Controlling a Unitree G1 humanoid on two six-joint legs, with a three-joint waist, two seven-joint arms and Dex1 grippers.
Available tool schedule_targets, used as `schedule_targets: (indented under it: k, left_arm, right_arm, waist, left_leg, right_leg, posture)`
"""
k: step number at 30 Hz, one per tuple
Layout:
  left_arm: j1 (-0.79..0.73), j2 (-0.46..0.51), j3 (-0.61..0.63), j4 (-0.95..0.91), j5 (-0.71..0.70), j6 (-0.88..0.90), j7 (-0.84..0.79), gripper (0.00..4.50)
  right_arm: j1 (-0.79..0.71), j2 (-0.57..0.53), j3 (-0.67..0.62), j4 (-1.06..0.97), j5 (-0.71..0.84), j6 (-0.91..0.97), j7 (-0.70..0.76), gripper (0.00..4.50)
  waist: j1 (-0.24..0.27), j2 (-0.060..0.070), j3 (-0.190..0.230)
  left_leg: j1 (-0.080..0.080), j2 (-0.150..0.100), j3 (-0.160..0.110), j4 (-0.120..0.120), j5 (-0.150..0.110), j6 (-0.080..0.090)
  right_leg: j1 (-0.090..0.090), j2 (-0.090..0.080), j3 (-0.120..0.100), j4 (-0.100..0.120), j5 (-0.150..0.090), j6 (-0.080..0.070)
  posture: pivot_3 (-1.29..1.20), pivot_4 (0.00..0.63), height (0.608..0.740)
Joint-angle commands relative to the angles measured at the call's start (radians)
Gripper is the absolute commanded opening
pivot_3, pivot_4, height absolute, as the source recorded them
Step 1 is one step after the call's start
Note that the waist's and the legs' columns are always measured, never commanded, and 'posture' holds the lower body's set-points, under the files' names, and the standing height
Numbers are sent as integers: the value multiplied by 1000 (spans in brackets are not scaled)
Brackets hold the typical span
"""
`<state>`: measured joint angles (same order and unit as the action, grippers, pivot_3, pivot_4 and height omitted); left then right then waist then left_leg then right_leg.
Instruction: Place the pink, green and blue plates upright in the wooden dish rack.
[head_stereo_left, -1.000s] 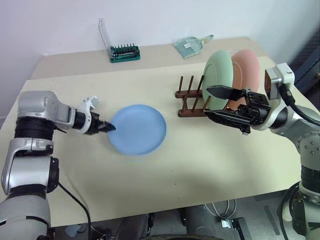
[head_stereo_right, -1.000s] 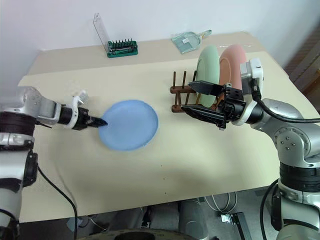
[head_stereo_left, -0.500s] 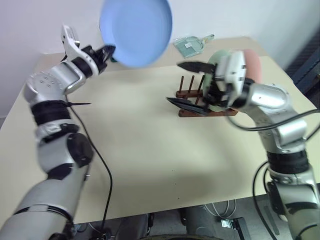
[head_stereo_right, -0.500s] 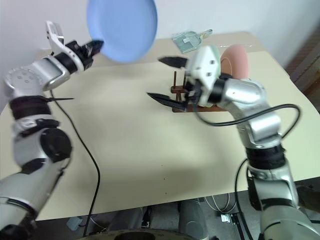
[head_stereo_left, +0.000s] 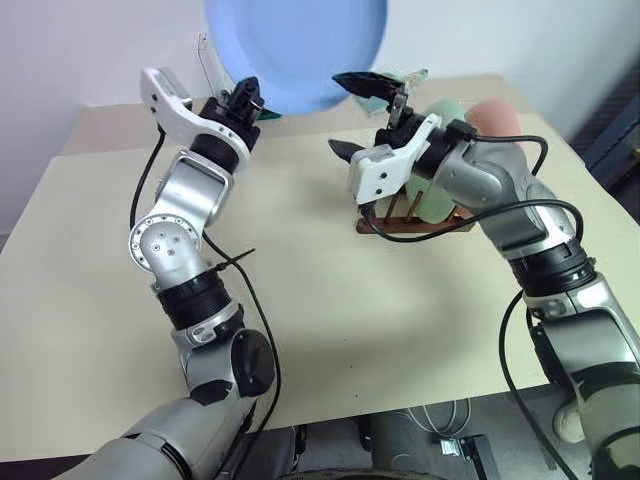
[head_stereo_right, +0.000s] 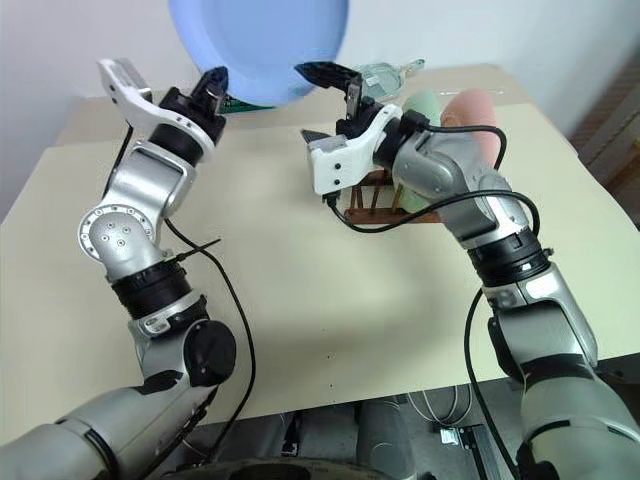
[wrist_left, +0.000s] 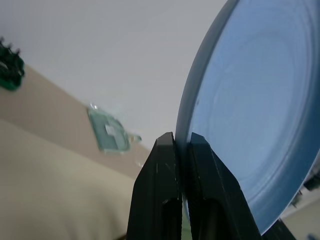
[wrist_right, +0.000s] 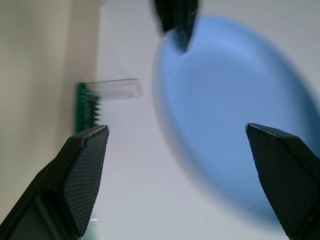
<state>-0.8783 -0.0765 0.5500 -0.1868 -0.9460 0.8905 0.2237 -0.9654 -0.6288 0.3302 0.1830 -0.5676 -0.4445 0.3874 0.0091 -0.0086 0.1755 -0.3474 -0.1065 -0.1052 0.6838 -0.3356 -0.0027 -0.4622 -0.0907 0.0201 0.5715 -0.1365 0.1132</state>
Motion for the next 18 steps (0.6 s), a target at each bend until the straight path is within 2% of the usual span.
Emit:
schedule_targets:
  k: [1, 4, 6, 9, 11, 14, 18]
  left_arm:
    - [22, 37, -84, -74, -17, 21, 0, 35]
    - [33, 41, -100, -82, -38, 3, 11, 35]
    - [36, 41, -108, -83, -47, -5, 17, 0]
    - [43, 56, -134, -83, -39, -14, 12, 0]
    - [50, 74, -165, -87, -7, -37, -14, 0]
    - [51, 89, -191, -77, 17, -59, -6, 0]
    - [52, 112, -221, -68, 51, -89, -17, 0]
  right_arm:
    - [-49, 7, -13, 53, -50, -27, -66, 4500]
    - [-69, 30, -17, 78, -63, -25, -86, 4500]
    - [-67, 37, -14, 88, -65, -26, -83, 3933]
    - [-61, 40, -13, 94, -56, -33, -77, 2671]
    - [-61, 37, -19, 95, -55, -38, -80, 1512]
    - [-64, 31, -23, 102, -61, -41, -84, 16]
    - [-65, 33, -26, 106, -64, -45, -86, 16]
  waist:
    - [-2, 0, 0]
    - [-4, 0, 0]
    - [-4, 0, 0]
    - [-4, 0, 0]
    - [-4, 0, 0]
    - [-4, 0, 0]
    - [-4, 0, 0]
  left_leg:
    - [0, 0, 0, 0, 0, 0]
    - [0, 0, 1, 0, 0, 0]
    - [0, 1, 0, -1, 0, 0]
    - [0, 2, 0, -1, 0, 0]
    - [-1, 2, 0, -1, 0, 0]
    - [0, 2, 0, -1, 0, 0]
    - [0, 2, 0, -1, 0, 0]
  right_leg:
    - [0, 0, 0, 0, 0, 0]
    - [0, 0, 1, -1, 1, -1]
    - [0, 2, 1, -3, 1, -2]
    - [1, 2, 1, -5, 2, -2]
    - [1, 2, 0, -5, 2, -2]
    - [1, 2, 0, -6, 2, -2]
    - [2, 3, 0, -6, 2, -2]
  posture:
    - [0, 150, 740]
    - [0, 150, 740]
    - [0, 150, 740]
    - [0, 150, 740]
    - [0, 150, 740]
    - [0, 150, 740]
    - [0, 150, 740]
